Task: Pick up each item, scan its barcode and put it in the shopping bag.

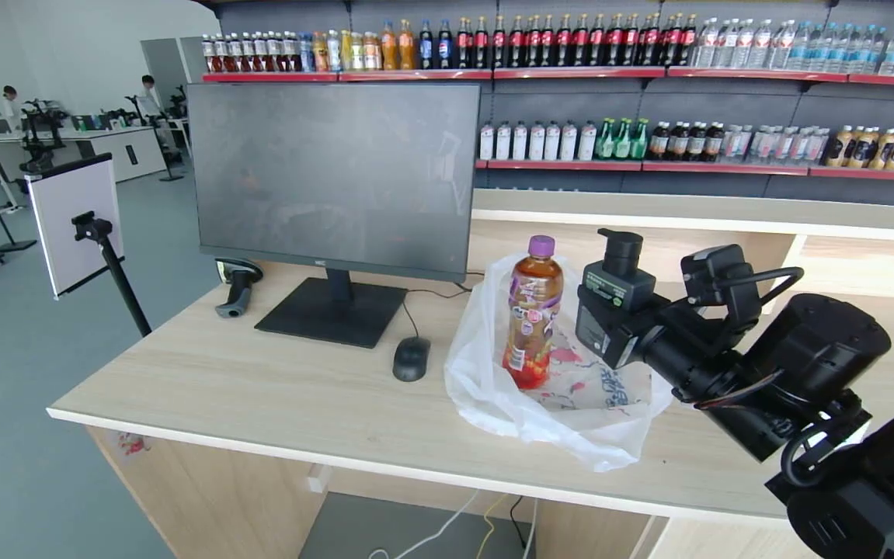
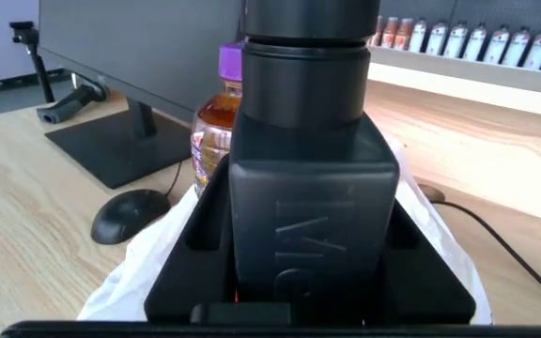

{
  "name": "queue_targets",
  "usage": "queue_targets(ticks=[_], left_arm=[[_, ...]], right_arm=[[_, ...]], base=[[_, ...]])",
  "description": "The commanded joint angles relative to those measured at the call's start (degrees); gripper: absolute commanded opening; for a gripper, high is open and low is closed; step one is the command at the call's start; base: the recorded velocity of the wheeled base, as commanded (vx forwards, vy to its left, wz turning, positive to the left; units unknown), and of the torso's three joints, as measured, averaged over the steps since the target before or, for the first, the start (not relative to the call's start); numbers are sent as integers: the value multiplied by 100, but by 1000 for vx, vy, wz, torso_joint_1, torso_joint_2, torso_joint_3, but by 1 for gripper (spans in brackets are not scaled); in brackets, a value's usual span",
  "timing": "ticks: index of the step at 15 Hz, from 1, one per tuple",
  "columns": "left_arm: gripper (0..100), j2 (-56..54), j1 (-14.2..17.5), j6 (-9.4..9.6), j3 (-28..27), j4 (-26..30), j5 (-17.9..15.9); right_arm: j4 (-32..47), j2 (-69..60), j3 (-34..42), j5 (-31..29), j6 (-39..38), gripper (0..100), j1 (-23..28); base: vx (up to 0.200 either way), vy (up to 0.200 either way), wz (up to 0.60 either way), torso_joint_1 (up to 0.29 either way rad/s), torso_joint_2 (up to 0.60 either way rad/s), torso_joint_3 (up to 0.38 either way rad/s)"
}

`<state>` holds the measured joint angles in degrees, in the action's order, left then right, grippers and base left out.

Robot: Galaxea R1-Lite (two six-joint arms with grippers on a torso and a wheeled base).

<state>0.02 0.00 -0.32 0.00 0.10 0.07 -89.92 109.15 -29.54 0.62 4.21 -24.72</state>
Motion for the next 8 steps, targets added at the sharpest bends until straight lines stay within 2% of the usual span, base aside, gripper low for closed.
queue_targets(ticks=[1, 8], left_arm=[[100, -2, 0, -3, 0, -1, 1], [100, -2, 0, -12, 0, -10, 1]], right_arm=[[-8, 115, 1, -1, 1, 0, 64], [-8, 387, 141, -1, 1, 0, 90]], base=[[0, 0, 0, 0, 0, 0], [0, 0, 0, 0, 0, 0]])
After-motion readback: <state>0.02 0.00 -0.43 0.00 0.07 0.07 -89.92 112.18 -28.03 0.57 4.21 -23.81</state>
